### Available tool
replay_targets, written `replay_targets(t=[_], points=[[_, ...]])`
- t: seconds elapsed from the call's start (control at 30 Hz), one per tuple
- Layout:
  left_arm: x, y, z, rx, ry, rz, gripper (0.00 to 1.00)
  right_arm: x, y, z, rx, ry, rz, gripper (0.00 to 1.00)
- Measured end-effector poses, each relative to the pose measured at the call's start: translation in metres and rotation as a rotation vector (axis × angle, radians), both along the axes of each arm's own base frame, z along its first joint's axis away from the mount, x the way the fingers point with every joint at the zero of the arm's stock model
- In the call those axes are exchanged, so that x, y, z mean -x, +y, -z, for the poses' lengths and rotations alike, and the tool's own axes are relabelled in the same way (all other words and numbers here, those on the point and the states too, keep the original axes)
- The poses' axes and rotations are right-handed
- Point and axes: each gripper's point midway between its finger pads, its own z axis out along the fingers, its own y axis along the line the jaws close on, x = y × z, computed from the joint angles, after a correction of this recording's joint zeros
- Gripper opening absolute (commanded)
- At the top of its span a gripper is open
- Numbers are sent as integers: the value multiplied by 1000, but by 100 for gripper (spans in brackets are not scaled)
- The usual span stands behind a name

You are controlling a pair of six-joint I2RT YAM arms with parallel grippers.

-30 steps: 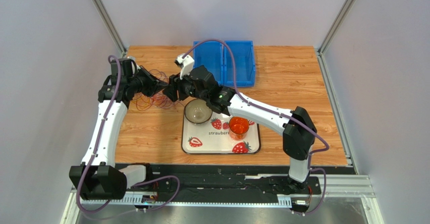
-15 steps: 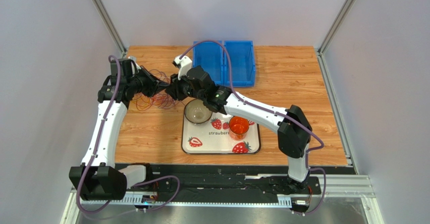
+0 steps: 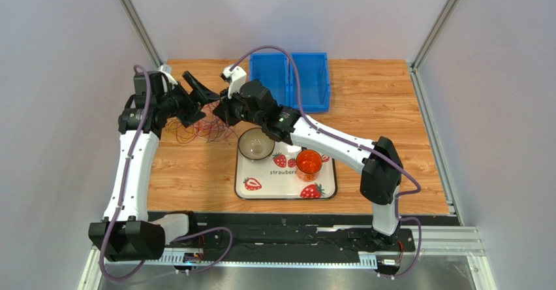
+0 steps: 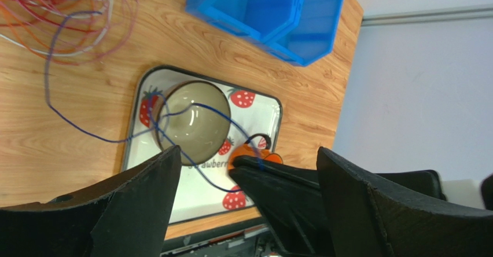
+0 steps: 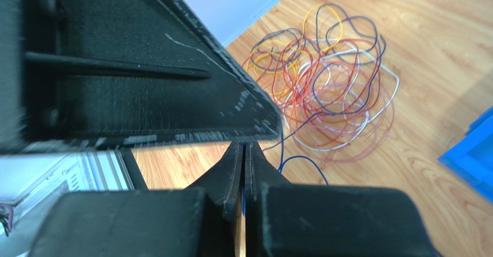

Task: Untangle the cables
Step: Place the cable in the bin.

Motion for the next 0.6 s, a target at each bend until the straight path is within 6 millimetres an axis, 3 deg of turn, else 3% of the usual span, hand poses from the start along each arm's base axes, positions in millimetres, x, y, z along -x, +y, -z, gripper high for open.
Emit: replay_targets(t=[0.2,0.37,0.47,0.6], points=[[8,39,-11,-108,-45,-108,95,-6,0,-50,-50,-74,4,0],[35,57,-19,-233,-112,-167,95,-14,-3,-96,-96,-142,15,0],[61,64,-11,-300,-141,-190,94,-26,-13,-121,-111,-192,51,0],[90,68,16,-366,-114,-186,92,-45,-31,-142,-102,-256,116,0]])
